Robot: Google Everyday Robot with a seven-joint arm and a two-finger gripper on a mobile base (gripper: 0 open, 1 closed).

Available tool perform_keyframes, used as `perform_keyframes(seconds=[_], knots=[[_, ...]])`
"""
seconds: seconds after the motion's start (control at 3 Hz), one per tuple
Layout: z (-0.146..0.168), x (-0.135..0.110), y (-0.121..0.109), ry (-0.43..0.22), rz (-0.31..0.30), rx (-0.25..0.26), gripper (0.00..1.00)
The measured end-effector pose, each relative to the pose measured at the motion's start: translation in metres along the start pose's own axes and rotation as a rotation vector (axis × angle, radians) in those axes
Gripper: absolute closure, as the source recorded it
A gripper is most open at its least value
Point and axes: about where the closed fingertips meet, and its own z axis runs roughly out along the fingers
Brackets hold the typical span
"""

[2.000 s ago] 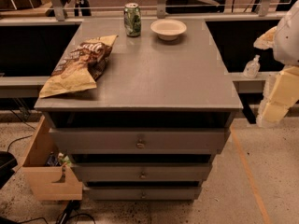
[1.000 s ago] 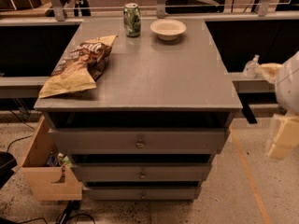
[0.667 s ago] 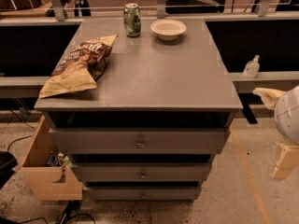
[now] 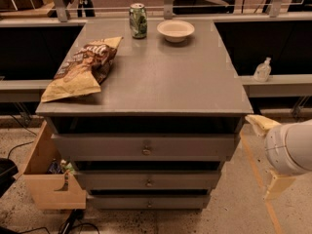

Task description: Open top drawer

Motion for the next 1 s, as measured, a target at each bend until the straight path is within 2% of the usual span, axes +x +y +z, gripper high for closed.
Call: perform_keyframes(seconds=[0.33, 0.67, 1.0], knots=[[0.0, 0.0, 0.0, 0.0, 0.0, 0.0, 0.0], [0.012, -0.014, 0.01, 0.037, -0.018, -0.033, 0.0], [0.038, -0.036, 0.031, 0.079, -0.048, -0.089, 0.0]])
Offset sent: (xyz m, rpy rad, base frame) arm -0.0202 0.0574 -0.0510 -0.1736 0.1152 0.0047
